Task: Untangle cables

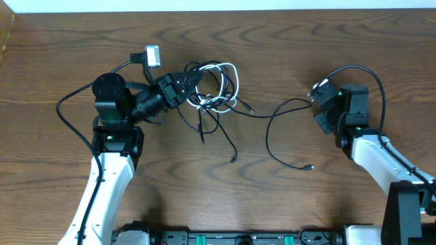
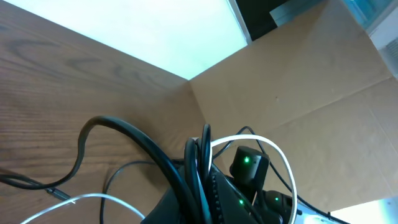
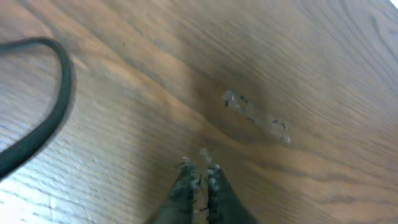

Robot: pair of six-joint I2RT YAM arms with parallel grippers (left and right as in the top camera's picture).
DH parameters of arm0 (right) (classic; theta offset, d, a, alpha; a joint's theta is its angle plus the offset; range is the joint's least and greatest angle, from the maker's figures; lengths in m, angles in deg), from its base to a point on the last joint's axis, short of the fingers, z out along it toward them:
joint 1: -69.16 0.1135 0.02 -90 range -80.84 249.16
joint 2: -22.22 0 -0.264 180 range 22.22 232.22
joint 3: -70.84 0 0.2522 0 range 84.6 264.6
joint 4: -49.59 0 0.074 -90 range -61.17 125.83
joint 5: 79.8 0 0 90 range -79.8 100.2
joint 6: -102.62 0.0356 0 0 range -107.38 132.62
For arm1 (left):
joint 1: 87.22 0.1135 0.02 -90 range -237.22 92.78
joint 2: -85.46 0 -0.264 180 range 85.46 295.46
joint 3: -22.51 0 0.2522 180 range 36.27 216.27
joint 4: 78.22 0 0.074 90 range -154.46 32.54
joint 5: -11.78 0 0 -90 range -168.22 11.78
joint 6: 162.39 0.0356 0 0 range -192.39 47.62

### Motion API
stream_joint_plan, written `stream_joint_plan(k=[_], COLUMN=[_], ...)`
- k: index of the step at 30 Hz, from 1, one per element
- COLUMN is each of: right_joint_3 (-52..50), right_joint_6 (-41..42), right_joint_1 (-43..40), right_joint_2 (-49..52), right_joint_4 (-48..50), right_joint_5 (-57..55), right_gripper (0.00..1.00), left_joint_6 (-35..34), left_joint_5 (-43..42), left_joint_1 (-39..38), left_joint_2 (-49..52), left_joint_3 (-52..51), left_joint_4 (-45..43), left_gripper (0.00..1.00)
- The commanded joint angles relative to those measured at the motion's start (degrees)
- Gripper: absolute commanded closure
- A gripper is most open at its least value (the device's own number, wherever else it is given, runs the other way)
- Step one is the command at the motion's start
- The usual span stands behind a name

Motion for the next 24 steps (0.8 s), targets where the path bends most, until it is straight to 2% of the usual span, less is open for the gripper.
stream_joint_plan(k=[1,2,3,4,11,17,20,24], right_joint_3=[0.0,0.0,0.0,0.0,0.0,0.0,0.0,0.0], right_joint_6=[1.7,2.0,2.4,2.4,2.8,2.8,2.8,3.4], right_joint_1=[-0.1,-0.1,-0.1,-0.1,-0.1,-0.1,-0.1,-0.1], right_joint_2=[0.0,0.0,0.0,0.0,0.0,0.0,0.0,0.0], right_joint_4=[1.4,2.2,2.8,3.5,8.0,8.0,8.0,8.0], right_joint_5=[7.8,10.8,13.3,16.2,38.6,56.4,68.2,76.9], right_gripper=[0.75,0.64,0.21,0.01,0.01,0.01,0.01,0.01], left_joint_6=[0.0,0.8,1.8,2.5,2.5,2.3,0.9,-2.3], left_joint_5=[-1.4,-1.4,-1.4,-1.6,-1.6,-0.4,3.0,9.8], left_joint_1=[0.2,0.2,0.2,0.2,0.2,0.2,0.2,0.1], left_joint_2=[-0.8,-0.8,-0.8,-0.8,-0.8,-0.8,-0.8,-0.8], left_joint_3=[0.8,0.8,0.8,0.8,0.8,0.8,0.8,0.8], left_joint_4=[-0.5,-0.5,-0.5,-0.5,-0.5,-0.5,-0.5,-0.5], left_gripper=[0.92,0.92,0.92,0.92,0.92,0.92,0.92,0.92])
